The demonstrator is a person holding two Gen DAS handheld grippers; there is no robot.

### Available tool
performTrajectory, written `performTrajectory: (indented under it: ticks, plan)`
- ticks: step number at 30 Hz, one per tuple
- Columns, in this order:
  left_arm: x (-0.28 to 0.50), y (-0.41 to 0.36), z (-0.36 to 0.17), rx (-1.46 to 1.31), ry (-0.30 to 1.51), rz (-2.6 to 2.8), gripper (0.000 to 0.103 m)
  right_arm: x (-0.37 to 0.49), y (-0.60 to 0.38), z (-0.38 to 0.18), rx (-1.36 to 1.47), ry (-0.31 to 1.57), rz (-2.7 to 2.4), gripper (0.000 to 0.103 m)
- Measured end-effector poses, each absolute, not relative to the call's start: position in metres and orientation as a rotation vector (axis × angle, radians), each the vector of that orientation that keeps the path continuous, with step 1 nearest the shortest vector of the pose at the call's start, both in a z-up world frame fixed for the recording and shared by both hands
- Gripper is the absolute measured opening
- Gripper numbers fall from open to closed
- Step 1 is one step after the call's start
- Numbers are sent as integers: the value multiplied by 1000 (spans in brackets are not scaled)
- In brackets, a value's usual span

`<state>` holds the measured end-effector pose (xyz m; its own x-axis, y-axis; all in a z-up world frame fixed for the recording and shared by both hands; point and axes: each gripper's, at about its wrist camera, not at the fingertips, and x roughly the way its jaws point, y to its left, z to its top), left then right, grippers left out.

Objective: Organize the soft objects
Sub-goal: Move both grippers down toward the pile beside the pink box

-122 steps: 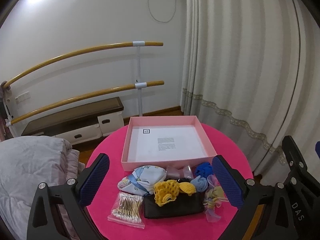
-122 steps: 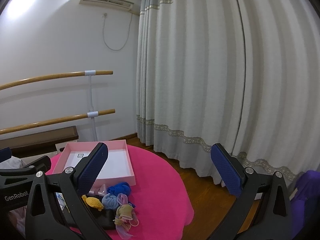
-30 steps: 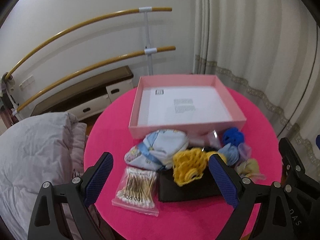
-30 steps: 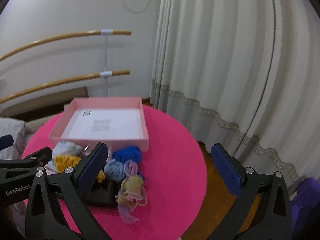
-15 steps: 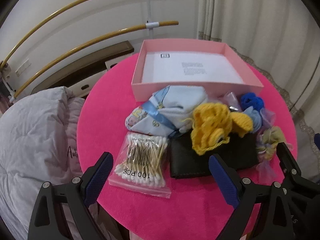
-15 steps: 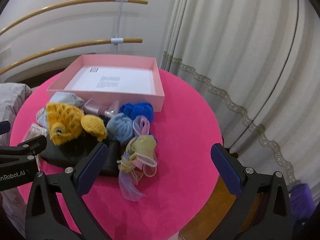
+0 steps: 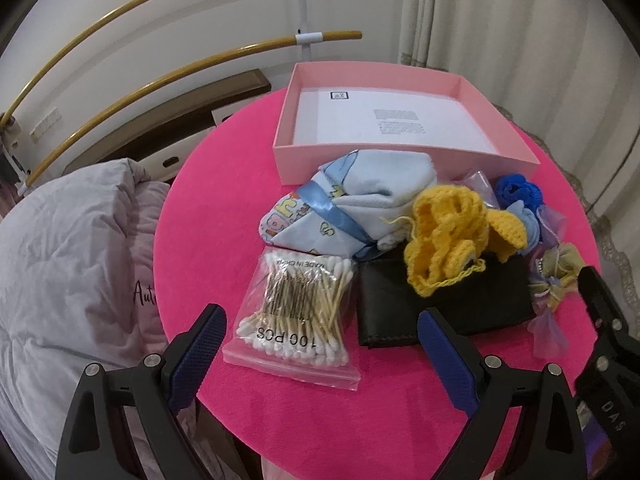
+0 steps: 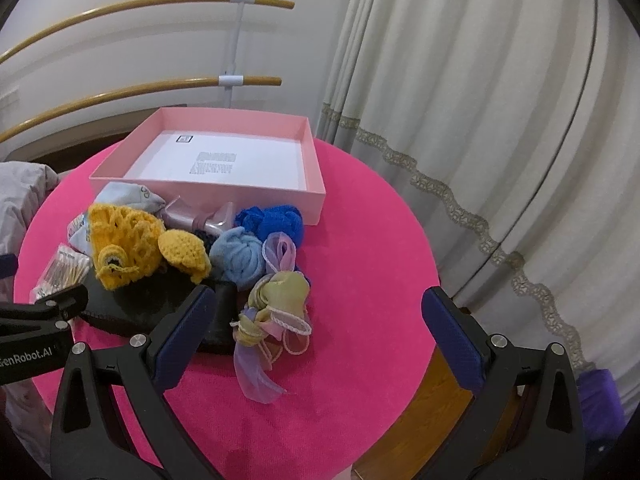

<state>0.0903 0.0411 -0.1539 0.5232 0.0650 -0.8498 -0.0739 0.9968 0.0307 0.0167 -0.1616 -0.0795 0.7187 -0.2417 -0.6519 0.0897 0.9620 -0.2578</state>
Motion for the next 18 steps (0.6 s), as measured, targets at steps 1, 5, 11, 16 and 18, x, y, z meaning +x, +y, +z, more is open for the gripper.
performTrajectory:
  ticks: [1, 5, 11, 16, 18]
  plan:
    - [89, 44, -153, -14, 1019, 84, 95, 17, -161, -78, -210, 744, -179, 103]
    - [87, 58, -153, -38, 1015, 96, 95, 22, -152, -73, -201, 733, -131, 103]
    - [84, 81, -157, -92, 1024, 121, 95, 34, -127, -75, -224, 736, -70, 103]
    - [87, 100, -164, -143, 1045, 122, 91, 42, -109, -79, -230, 745, -19, 103]
    - [88, 106, -167, -159, 1055, 112, 91, 46, -103, -81, -230, 754, 3, 103]
